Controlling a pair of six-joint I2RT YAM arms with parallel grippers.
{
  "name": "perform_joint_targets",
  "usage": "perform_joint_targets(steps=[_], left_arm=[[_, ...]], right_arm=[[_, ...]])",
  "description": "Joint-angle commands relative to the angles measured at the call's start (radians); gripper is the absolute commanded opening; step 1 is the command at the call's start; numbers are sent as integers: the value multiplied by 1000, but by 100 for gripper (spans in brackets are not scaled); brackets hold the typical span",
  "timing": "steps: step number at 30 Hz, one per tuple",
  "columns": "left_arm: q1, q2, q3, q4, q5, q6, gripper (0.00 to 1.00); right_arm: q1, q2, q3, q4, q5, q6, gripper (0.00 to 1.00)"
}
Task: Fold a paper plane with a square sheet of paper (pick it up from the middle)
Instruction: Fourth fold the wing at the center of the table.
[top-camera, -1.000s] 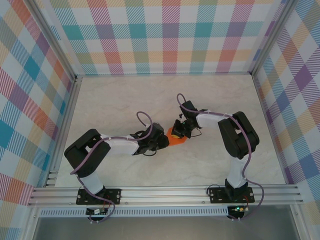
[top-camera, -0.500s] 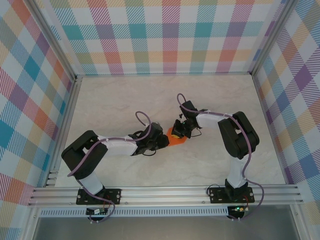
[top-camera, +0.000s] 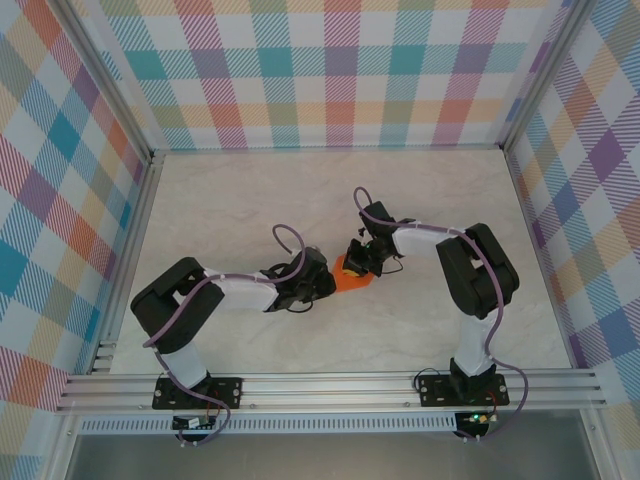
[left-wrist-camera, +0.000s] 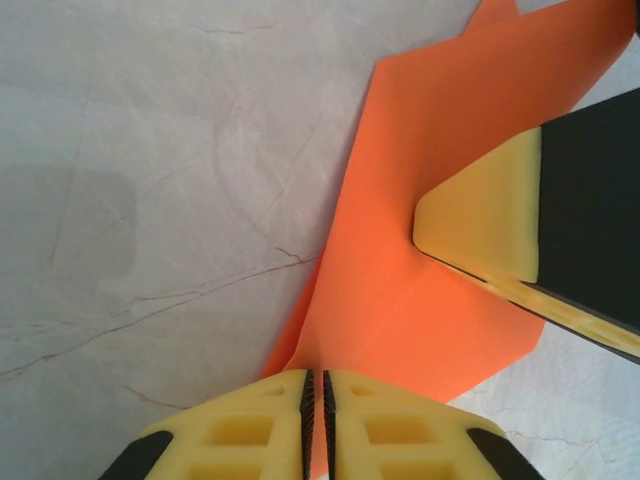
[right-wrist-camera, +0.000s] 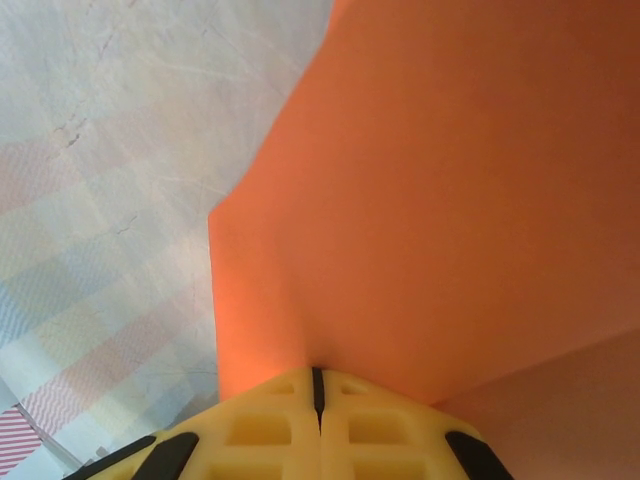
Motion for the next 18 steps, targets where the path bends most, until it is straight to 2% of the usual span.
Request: perform_joint_targets(steps=[1, 4, 7, 11, 18], left_arm=[[8, 18, -31, -57, -23, -6, 7], [6, 25, -35, -82, -21, -7, 1], [6, 34, -34, -101, -13, -5, 0], [4, 45, -29, -110, -5, 1, 0], [3, 55, -20, -122, 0, 4, 0]], right_arm=[[-16, 2, -55, -46, 185, -27, 4], [-16, -72, -66, 9, 145, -57, 5], [-14, -120, -69, 66, 60, -102, 6], [-1, -114, -75, 113, -36, -118, 6], [24, -73, -83, 165, -108, -115, 5]])
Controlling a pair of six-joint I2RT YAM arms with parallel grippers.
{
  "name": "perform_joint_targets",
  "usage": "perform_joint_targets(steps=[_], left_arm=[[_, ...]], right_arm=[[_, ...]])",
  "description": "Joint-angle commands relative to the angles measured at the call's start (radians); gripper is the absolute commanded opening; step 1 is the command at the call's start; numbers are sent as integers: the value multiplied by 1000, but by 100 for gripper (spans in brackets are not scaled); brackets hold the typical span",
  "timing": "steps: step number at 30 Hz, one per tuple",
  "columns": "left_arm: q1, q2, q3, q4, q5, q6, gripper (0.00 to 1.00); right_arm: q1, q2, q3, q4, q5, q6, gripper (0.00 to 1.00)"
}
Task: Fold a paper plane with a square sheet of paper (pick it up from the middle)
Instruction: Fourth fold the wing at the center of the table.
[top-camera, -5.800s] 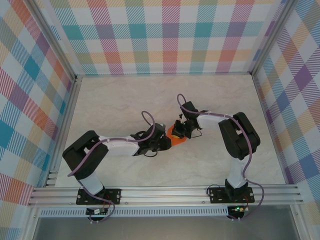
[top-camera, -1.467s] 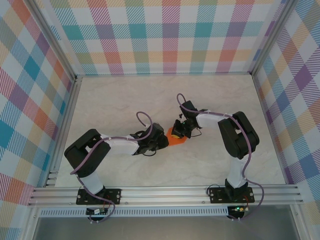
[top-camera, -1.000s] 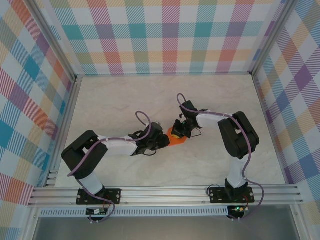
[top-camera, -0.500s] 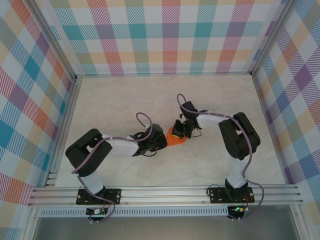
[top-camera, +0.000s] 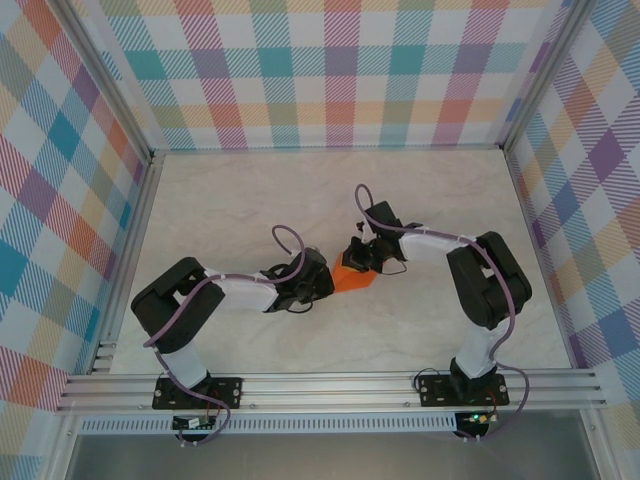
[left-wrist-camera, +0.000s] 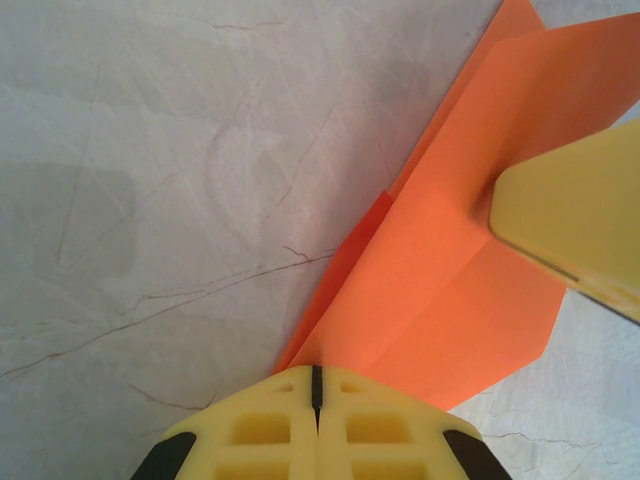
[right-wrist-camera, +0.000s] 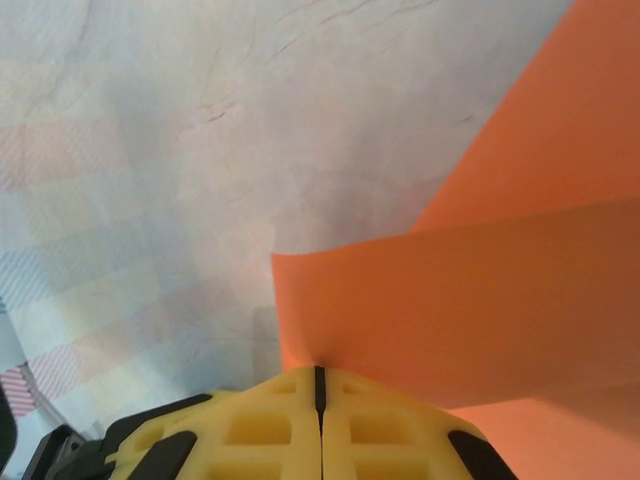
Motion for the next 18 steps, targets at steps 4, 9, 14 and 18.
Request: perform_joint_targets(steps=[4, 9, 14, 18], left_arm=[[2, 57, -11, -137, -5, 8, 0], [4, 60, 0, -174, -21, 8, 0], [3, 62, 7, -234, -47, -7, 0], [4, 66, -1, -250, -51, -24, 0]], right_arm=[[10, 51, -3, 19, -53, -37, 5], [9, 91, -8, 10, -15, -45, 4], [-7, 90, -42, 27, 17, -47, 4], [-42, 72, -85, 47, 21, -55, 4]])
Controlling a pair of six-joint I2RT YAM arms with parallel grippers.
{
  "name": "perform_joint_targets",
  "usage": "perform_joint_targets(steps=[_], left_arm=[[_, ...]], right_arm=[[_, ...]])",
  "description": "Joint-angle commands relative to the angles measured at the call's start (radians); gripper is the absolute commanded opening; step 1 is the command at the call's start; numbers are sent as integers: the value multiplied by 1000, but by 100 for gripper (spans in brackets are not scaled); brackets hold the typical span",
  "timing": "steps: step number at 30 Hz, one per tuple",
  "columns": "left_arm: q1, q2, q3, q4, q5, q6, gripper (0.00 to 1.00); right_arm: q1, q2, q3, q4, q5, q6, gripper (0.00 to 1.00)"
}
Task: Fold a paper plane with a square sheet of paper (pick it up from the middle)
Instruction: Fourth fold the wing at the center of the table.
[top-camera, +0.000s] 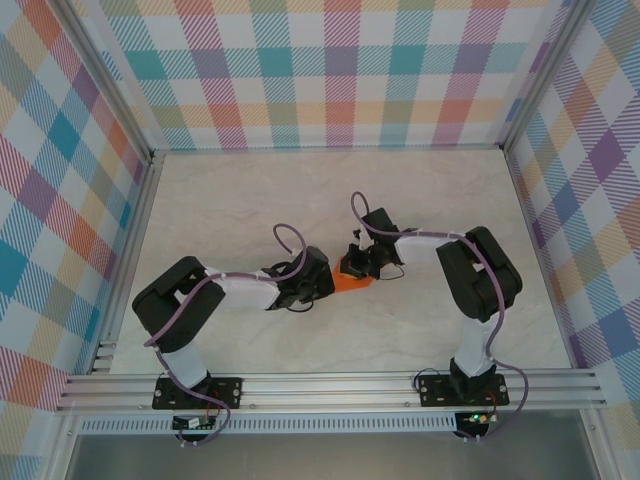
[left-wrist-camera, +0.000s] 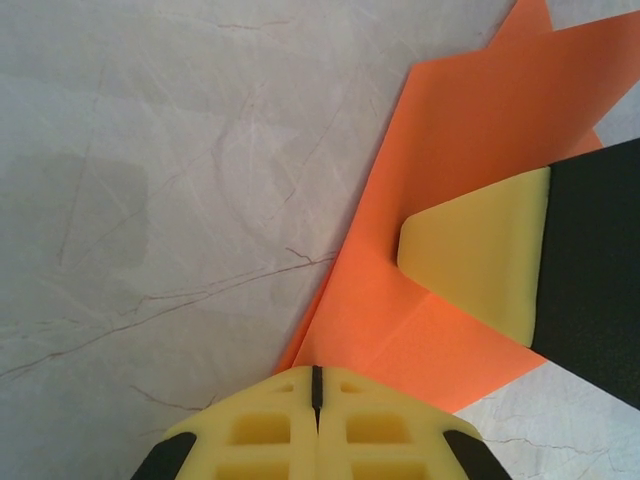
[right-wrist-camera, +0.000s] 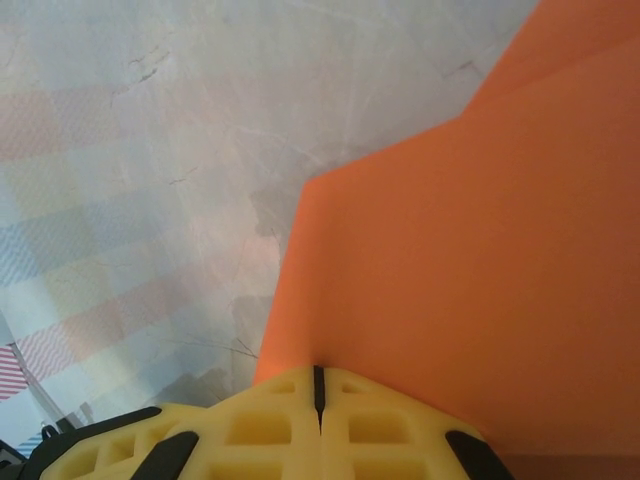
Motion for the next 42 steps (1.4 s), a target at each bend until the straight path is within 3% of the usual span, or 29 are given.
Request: perform_joint_targets(steps=[1, 18, 27, 34, 42], left_arm=[[4, 60, -36, -190, -40, -14, 0], [4, 83, -49, -188, -18, -17, 0], [5, 86, -53, -163, 5, -4, 0], [4, 83, -49, -160, 12, -1, 0], [4, 83, -39, -172, 8, -1, 0]], right_arm=[[-40, -3, -55, -16, 58, -36, 4], [-253, -40, -112, 49, 39, -74, 5], [-350, -75, -108, 60, 86, -49, 5], [-333, -210, -137, 80, -1, -61, 9], [-146, -153, -103, 57, -64, -68, 9]])
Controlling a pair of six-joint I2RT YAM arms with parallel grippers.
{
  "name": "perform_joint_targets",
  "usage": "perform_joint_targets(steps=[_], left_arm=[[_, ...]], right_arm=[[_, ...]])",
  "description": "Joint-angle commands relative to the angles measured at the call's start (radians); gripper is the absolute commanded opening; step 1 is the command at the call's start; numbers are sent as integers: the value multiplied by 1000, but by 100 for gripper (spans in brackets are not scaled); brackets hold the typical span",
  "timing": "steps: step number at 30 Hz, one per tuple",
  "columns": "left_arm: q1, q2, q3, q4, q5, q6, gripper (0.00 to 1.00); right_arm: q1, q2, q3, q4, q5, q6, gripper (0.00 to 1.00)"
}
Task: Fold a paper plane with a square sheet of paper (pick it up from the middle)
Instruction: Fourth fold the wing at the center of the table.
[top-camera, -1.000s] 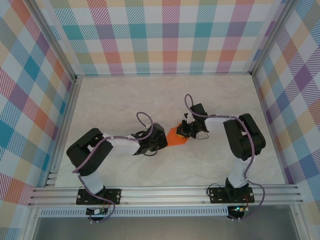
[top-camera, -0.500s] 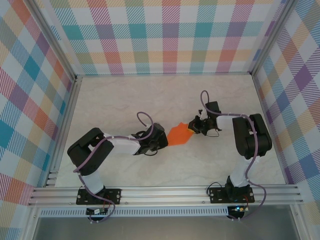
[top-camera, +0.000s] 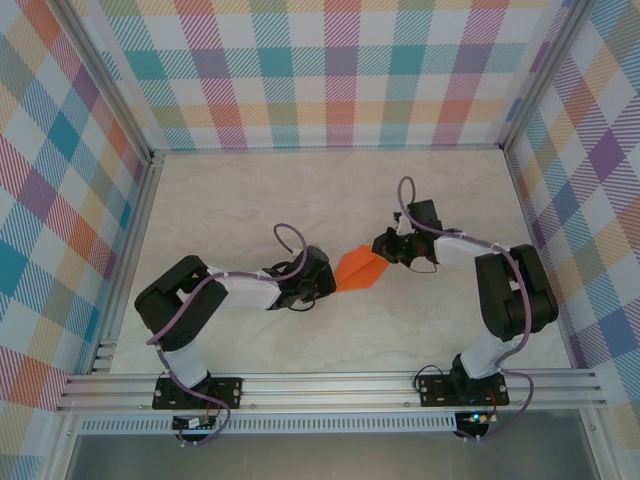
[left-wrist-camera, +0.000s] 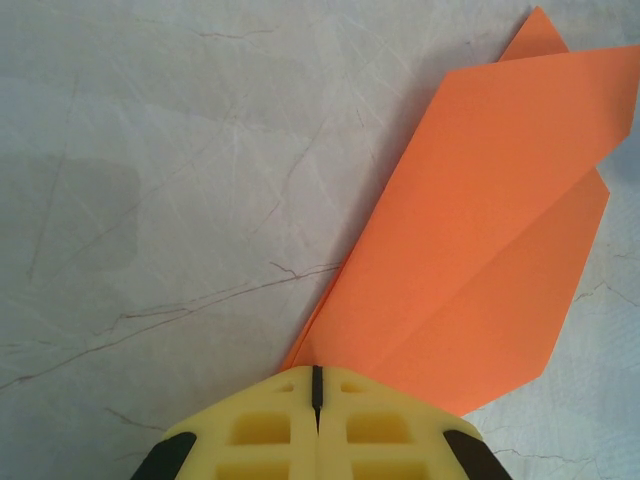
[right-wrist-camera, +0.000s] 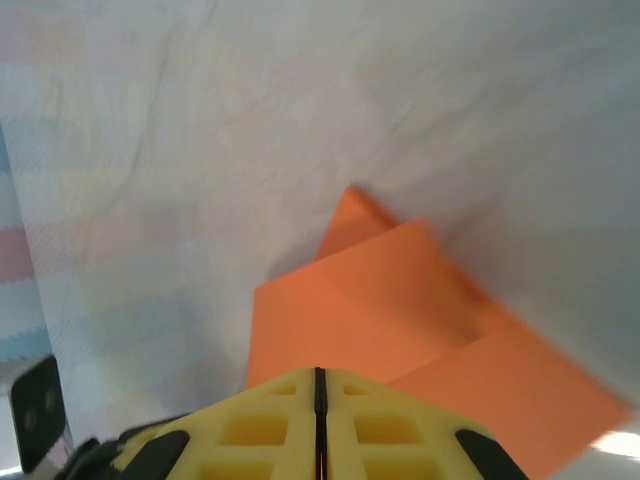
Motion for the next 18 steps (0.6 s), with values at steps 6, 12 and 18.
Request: perform_joint_targets(steps=[6, 12, 18], left_arm=[[2, 67, -37, -208, -2, 6, 0], [3, 66, -36, -216, -1, 7, 0], [3, 61, -39, -223, 1, 11, 0]], right_arm=[[146, 117, 53, -2, -90, -21, 9], [143, 167, 72, -28, -59, -39, 8], [83, 199, 72, 3, -17, -24, 7]])
